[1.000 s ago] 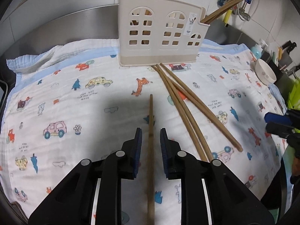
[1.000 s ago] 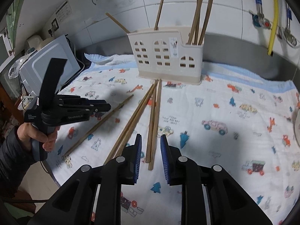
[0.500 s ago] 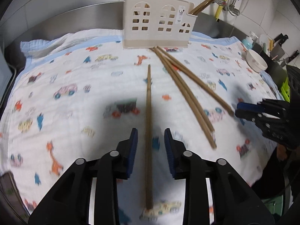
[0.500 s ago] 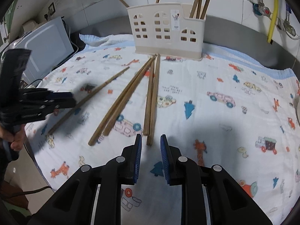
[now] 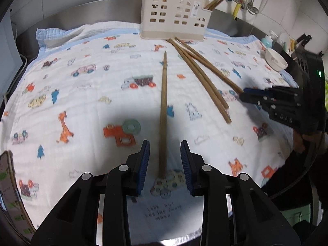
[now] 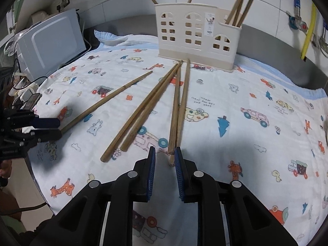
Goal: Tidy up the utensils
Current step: 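Lower the left tool onto a wooden chopstick while the right tool approaches another, then close the left tool on the chopstick while the right tool grasps its chopstick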
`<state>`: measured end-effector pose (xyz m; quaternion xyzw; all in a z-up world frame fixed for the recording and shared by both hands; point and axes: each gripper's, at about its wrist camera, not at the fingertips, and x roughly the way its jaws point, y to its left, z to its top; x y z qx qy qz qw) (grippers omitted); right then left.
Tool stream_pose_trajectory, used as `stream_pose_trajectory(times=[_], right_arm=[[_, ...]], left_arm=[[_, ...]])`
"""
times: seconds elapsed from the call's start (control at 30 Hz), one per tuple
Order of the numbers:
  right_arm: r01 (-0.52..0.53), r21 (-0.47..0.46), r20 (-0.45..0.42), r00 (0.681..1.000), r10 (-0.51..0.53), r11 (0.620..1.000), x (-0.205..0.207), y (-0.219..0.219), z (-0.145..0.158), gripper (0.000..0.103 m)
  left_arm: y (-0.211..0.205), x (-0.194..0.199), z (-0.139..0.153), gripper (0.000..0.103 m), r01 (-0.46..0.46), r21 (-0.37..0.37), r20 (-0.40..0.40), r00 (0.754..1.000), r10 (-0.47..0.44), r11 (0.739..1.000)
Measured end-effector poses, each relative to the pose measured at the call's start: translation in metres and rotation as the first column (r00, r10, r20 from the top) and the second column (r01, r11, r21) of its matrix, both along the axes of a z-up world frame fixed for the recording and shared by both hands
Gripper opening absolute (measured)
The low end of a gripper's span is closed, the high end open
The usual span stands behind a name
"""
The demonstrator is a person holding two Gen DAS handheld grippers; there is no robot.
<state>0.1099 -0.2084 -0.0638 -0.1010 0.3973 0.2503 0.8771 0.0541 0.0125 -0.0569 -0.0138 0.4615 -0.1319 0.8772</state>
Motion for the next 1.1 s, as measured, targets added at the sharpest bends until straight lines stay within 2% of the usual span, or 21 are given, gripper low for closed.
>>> stream_pose_trajectory(times=[0.53, 0.7, 0.8, 0.9, 1.03, 1.1], right_arm=[[-0.025, -0.005, -0.026, 0.999, 0.025, 1.0, 0.007, 0.017, -0.006, 0.018], [0.012, 0.022, -0.026, 1.0, -0.011, 1.0, 0.013, 0.015, -0.009, 0.009], [0.026, 0.029, -0.017, 1.0, -0.025, 0.999, 0.012, 0.014, -0.009, 0.009], [0.04, 0.037, -0.009, 0.999, -0.04, 0.999, 0.01, 0.012, -0.008, 0.008], [0.049, 0.026, 0.026, 0.998, -0.05, 0.998, -0.001, 0.007, -0.001, 0.008], [0.051, 0.026, 0.046, 0.998, -0.053, 0.998, -0.007, 0.003, 0.004, 0.008]], left_arm=[[-0.007, -0.01, -0.006, 0.031, -0.01, -0.005, 0.023, 1.0, 0.01, 1.0], [-0.009, -0.014, -0.008, 0.031, -0.026, 0.008, 0.055, 0.998, 0.025, 1.0], [-0.012, -0.016, -0.009, 0.03, -0.034, 0.03, 0.077, 0.997, 0.032, 0.999], [-0.014, -0.016, -0.01, 0.024, -0.05, 0.052, 0.096, 0.994, 0.045, 0.997], [-0.011, -0.016, -0.01, 0.01, -0.087, 0.06, 0.118, 0.99, 0.079, 0.994], [-0.013, -0.018, -0.011, 0.009, -0.093, 0.083, 0.133, 0.988, 0.082, 0.992]])
